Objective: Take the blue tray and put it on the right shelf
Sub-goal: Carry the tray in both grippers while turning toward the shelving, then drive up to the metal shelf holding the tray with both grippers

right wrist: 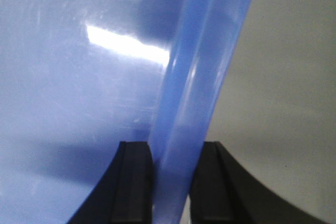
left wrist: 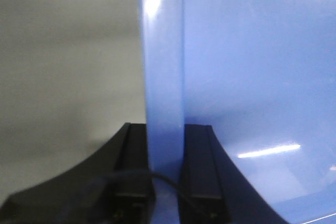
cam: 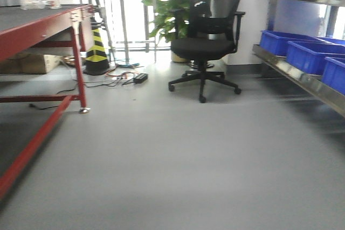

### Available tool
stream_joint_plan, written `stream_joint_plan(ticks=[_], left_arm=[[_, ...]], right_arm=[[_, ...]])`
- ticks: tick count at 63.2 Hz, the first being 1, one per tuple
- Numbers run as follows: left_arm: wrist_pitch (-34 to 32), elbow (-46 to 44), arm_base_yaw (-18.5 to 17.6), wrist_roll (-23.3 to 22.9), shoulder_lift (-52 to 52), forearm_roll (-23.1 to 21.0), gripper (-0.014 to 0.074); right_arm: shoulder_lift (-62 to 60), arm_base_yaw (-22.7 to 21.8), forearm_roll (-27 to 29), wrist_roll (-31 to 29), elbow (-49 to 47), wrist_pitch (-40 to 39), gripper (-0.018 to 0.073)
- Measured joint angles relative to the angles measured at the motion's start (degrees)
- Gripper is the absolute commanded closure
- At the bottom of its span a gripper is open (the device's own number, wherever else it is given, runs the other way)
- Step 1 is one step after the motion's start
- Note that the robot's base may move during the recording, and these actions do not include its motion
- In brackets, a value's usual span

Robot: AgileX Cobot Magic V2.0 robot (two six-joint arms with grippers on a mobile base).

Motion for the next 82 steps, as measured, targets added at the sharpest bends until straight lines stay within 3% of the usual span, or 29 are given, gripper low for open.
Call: stream_joint_plan(ticks=[82], left_arm=[[0.00, 0.00, 0.00, 0.00, 0.00, -0.21, 0.0645]], right_arm=[[0.00, 0.00, 0.00, 0.00, 0.00, 0.00, 0.0501]])
